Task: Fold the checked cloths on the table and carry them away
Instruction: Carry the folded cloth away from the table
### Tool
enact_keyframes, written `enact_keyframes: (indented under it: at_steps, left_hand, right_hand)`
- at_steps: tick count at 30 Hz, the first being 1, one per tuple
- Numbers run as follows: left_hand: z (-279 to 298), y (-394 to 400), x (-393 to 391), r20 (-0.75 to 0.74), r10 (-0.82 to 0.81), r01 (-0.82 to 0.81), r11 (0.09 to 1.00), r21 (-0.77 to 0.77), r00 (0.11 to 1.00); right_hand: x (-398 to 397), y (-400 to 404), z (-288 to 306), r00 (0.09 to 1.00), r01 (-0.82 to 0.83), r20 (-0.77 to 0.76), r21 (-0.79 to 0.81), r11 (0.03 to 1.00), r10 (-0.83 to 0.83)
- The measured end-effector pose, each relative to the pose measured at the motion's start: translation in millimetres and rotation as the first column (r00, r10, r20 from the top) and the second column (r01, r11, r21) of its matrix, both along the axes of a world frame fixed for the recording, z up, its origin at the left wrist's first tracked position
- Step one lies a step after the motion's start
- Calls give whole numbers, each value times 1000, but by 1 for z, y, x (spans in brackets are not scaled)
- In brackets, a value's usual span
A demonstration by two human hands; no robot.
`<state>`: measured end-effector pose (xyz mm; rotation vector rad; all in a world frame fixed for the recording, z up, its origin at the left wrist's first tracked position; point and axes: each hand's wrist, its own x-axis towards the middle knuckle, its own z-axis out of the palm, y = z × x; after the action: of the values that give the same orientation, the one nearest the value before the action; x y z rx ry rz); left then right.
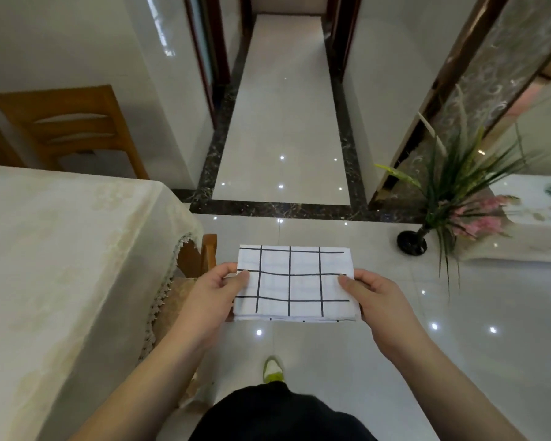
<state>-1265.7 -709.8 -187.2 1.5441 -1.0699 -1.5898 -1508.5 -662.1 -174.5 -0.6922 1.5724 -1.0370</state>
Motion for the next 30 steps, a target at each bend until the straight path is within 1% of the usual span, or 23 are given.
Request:
enact_keyframes:
  at_steps: [2, 6, 14, 22, 26, 30]
  left_hand:
    - [3, -22, 3, 8, 18, -18, 1000, 1, 1000]
    - [12, -63, 11, -28, 14, -14, 1000, 2, 1000]
    - [23, -127, 28, -24, 89, -90, 994, -60, 996]
    - [20, -179, 27, -28, 236, -237, 972, -8, 971]
    - [15, -216, 20, 20, 319, -319, 948, 19, 948]
    - [17, -253, 4, 14, 410, -410, 911, 53, 912]
  right_hand:
    - [0, -29, 5, 1000, -22, -18, -3, 1000, 22]
    - [5, -79, 12, 997, -59, -58, -7, 998, 59]
    - [17, -162, 19, 984, -178, -22, -4, 984, 178]
    - [18, -252, 11, 955, -294, 33, -3, 956, 294]
    - [11, -307, 4, 937, -345, 41, -29, 938, 346]
    - [-1, -364, 2, 900, -431, 65, -30, 902, 432]
